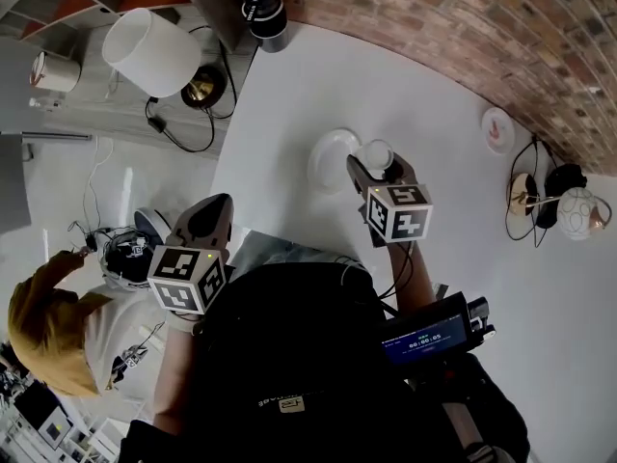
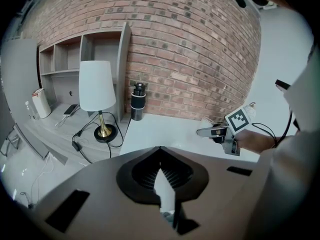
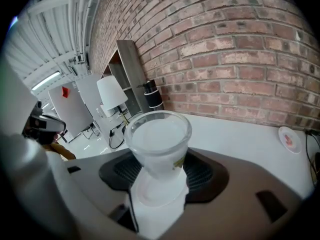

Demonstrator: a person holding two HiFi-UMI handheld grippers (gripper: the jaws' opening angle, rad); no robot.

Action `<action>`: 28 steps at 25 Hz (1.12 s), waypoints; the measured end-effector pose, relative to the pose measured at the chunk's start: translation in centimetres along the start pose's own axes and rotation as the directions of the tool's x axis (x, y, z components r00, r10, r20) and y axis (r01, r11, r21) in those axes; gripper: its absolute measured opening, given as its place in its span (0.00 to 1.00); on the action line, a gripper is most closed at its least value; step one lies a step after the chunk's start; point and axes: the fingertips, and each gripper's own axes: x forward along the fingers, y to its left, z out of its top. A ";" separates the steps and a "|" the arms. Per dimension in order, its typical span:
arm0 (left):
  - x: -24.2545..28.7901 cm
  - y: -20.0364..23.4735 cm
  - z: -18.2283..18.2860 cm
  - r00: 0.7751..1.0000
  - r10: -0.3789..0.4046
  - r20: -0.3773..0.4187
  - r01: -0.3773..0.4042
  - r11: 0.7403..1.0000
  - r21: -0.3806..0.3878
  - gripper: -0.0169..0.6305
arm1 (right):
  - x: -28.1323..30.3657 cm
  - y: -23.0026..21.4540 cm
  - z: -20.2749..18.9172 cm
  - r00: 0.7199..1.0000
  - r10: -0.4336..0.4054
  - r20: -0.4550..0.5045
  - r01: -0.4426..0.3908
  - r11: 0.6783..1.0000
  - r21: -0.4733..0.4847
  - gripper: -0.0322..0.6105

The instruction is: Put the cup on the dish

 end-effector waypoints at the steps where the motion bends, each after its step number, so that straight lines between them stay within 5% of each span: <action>1: 0.0 0.3 0.0 1.000 0.006 -0.002 -0.006 1.000 -0.007 0.04 | 0.5 0.0 0.0 1.000 0.002 -0.008 -0.002 1.000 -0.009 0.46; 28: 2.8 4.0 -2.2 0.992 0.071 -0.101 -0.086 0.984 -0.153 0.04 | 10.2 -1.4 -4.5 0.974 0.001 -0.229 -0.032 0.991 -0.131 0.46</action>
